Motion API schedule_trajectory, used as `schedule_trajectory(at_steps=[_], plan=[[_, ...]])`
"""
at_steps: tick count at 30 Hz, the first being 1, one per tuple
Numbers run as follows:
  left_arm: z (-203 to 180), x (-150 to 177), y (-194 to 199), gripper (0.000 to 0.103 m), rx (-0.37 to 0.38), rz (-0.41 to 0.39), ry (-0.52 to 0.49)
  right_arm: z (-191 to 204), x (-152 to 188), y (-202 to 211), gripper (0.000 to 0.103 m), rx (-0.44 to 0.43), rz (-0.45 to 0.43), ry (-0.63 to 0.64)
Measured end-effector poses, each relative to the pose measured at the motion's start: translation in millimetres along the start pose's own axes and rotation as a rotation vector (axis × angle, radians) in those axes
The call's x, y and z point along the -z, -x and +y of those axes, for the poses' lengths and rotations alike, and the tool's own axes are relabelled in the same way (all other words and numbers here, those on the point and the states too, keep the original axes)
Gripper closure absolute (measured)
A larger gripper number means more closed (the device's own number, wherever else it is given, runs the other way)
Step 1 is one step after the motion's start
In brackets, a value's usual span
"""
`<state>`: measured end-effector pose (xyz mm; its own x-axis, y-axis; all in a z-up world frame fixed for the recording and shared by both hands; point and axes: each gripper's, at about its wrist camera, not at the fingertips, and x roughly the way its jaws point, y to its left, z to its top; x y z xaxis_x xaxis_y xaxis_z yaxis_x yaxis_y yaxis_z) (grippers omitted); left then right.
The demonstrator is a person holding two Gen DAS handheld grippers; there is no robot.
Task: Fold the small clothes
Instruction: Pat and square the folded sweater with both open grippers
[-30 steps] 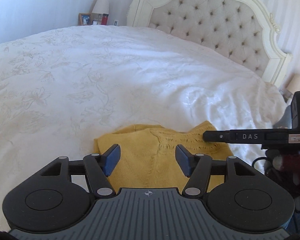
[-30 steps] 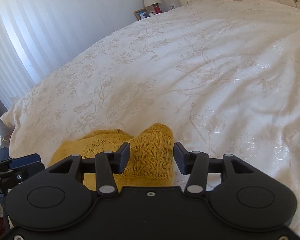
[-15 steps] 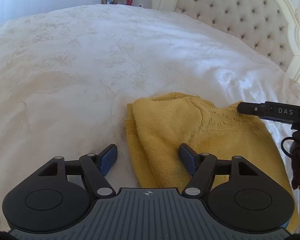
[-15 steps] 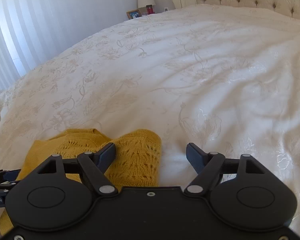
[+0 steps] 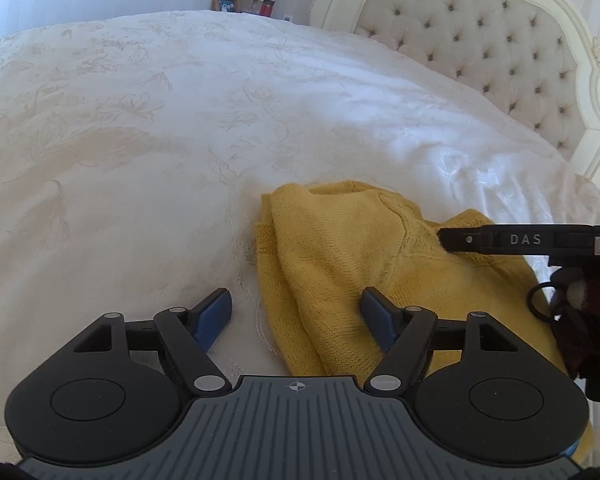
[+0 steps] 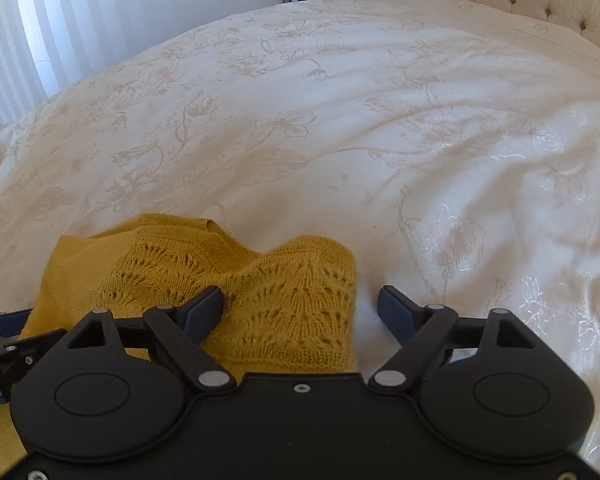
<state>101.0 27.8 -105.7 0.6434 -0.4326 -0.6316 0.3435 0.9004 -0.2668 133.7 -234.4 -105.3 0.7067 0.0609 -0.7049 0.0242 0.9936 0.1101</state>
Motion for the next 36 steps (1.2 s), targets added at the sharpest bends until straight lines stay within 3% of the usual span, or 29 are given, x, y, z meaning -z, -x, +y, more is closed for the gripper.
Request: schedule_trajectory(at_steps=[8,13,18,20,23,30,33,36], plan=[[1.8,-4.2,0.6,0.031,0.013,0.007,0.025,-4.1,-13.4,-19.9,0.016,0.005,-0.018,0.018],[-2.4,-9.0,14.3,0.031,-0.001,-0.015,0.004,-12.5,-11.7,22.4,0.02,-0.016,-0.162,-0.022],[-15.4,-11.2,36.0,0.026,-0.003,-0.038,-0.027,-14.7,-3.7,68.5,0.008,-0.057,-0.213,-0.066],[-24.4,-10.3,48.0,0.015,-0.008,-0.053,-0.036,-11.4,2.5,85.0,0.003,-0.07,-0.206,-0.082],[-35.8,-10.6,64.0,0.01,-0.006,-0.062,-0.04,-8.8,11.3,107.1,0.0,-0.089,-0.187,-0.116],[-61.8,-6.4,94.9,0.01,-0.035,-0.034,-0.057,-3.8,29.4,144.1,0.0,-0.098,-0.095,-0.189],[-71.4,-3.4,101.7,0.01,-0.1,0.022,-0.043,-0.3,41.0,157.9,0.0,-0.097,-0.069,-0.195],[-81.9,0.1,102.7,0.01,-0.219,0.104,-0.036,4.2,52.0,169.9,0.001,-0.065,-0.058,-0.189]])
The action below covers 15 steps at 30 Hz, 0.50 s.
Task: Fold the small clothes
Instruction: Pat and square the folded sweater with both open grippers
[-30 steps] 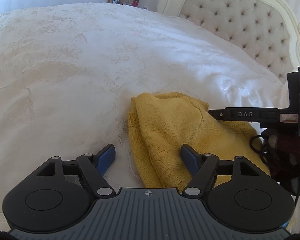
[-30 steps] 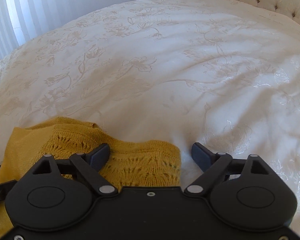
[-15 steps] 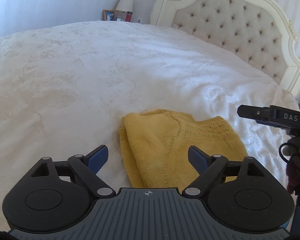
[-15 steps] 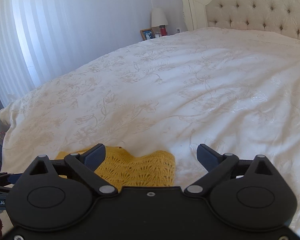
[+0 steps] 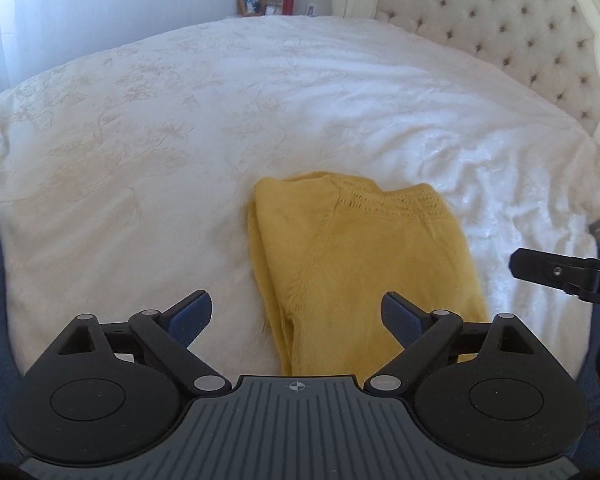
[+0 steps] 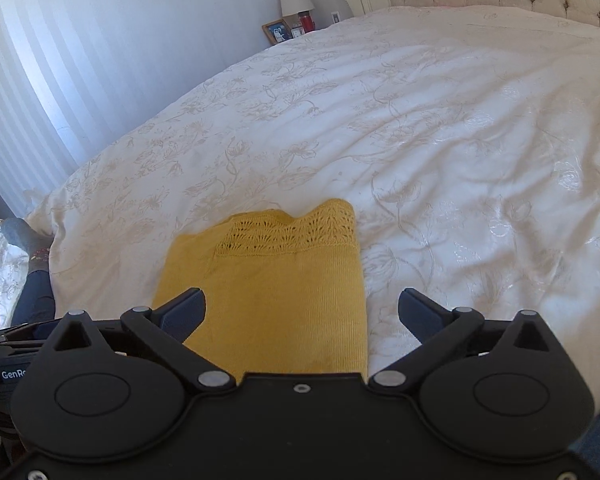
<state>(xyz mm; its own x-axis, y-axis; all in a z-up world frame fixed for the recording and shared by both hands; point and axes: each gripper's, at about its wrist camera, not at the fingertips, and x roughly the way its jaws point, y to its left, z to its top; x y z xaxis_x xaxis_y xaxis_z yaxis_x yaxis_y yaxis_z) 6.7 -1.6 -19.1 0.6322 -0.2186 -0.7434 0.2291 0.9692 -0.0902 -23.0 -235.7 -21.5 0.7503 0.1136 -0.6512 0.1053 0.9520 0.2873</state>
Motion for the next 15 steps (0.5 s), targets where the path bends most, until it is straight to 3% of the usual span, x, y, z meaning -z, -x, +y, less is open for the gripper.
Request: schedule_trajectory(at_steps=[2,9,15], plan=[[-3.6,2.6,1.9,0.011,-0.031,0.017,-0.006,5.9,8.6,12.1,0.001,0.049,-0.01,0.03],[-6.2,13.0,11.4,0.011,-0.01,0.036,0.023,17.5,26.0,35.9,0.001,0.19,-0.01,0.114],[-17.7,21.6,21.5,0.011,-0.142,0.01,-0.045,18.1,36.3,47.7,0.001,0.243,-0.023,0.112]])
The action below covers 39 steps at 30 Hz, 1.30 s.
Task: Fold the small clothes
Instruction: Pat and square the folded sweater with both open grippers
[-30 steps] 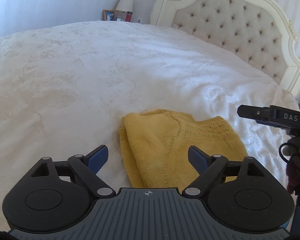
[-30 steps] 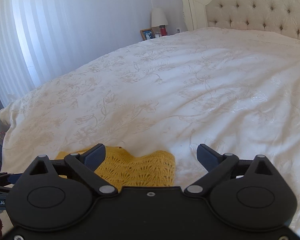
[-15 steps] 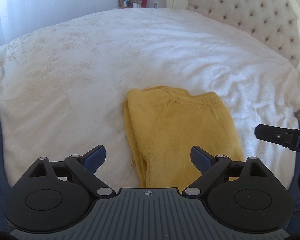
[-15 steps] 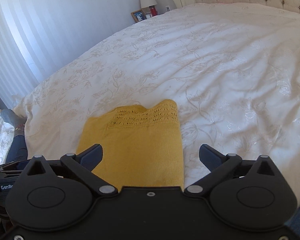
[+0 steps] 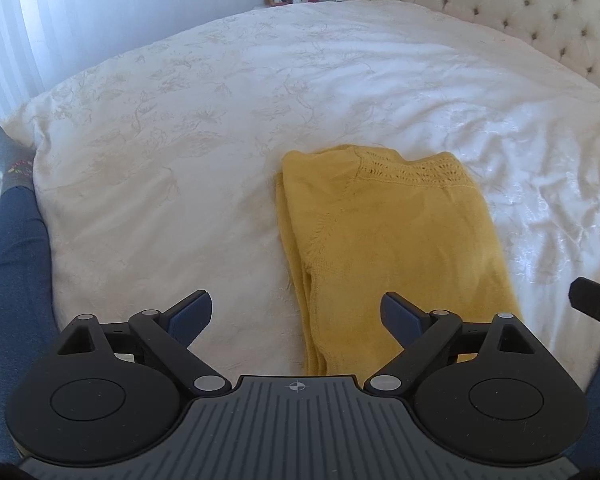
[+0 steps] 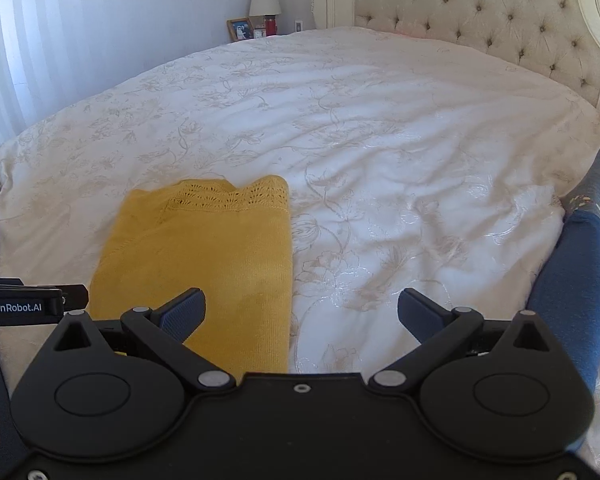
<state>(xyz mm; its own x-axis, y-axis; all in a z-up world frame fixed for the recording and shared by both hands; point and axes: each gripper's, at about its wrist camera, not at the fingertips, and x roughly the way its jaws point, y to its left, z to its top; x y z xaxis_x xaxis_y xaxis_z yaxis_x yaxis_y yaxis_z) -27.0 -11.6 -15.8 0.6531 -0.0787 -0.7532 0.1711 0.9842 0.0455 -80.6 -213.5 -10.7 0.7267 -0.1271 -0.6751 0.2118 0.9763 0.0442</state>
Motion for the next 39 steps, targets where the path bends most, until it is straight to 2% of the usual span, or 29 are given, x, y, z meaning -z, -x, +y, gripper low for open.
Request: schedule_trajectory(at_steps=[3,5,11,39], plan=[[-4.3,4.2,3.1,0.011,-0.006,-0.008,-0.038,-0.8,2.2,-0.7,0.003,-0.031,0.02,-0.004],[-4.9,6.7,2.9,0.011,0.014,0.01,-0.036,-0.7,5.5,0.0,0.006,-0.061,0.037,-0.012],[-6.2,15.1,2.7,0.011,0.047,0.059,-0.018,2.3,11.3,0.3,0.006,-0.102,0.06,-0.03],[-9.1,21.0,-7.1,0.011,0.083,0.16,0.007,-7.6,16.5,-5.7,0.006,-0.118,0.102,-0.087]])
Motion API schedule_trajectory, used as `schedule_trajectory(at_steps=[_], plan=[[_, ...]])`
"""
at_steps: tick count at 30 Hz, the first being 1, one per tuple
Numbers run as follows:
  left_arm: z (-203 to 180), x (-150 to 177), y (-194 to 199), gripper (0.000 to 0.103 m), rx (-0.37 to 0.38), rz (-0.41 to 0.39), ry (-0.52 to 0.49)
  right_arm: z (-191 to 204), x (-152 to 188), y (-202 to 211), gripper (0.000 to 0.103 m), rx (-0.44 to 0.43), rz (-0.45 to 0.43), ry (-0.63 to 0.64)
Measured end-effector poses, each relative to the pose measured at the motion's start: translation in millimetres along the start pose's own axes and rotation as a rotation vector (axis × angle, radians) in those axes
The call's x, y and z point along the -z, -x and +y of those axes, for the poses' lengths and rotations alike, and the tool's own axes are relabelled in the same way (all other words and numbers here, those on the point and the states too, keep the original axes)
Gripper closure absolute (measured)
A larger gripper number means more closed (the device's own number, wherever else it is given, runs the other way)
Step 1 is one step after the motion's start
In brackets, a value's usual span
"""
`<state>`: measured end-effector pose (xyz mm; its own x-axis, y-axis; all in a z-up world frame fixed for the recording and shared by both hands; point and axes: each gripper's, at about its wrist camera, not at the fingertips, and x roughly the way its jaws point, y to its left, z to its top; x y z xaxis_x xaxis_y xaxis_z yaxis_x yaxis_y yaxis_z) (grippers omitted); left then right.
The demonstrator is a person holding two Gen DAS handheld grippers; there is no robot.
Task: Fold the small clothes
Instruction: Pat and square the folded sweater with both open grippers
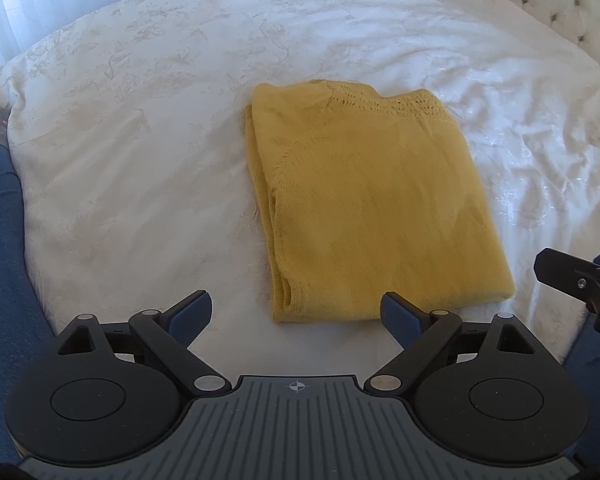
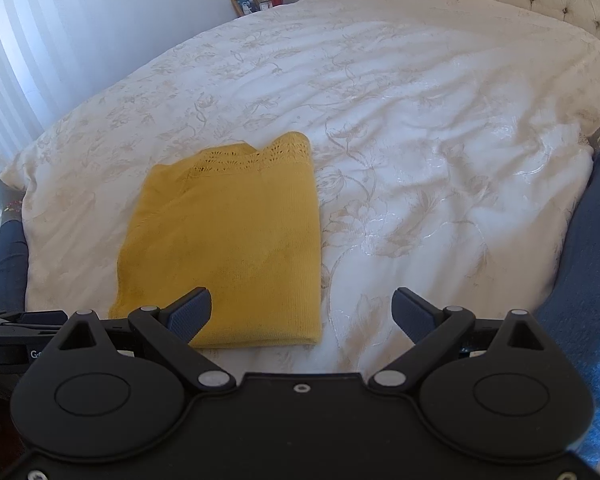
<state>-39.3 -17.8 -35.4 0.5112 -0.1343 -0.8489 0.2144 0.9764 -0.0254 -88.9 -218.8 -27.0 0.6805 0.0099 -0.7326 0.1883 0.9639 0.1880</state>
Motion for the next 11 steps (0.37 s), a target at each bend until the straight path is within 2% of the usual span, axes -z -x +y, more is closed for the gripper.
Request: schedule_trajectory(at_steps=[11], plan=[[-0.4,-0.2,-1.0,0.011,0.013,0.007,-0.005,3.1,-0.2,-2.9,0.006,-0.005,0.005,0.002]])
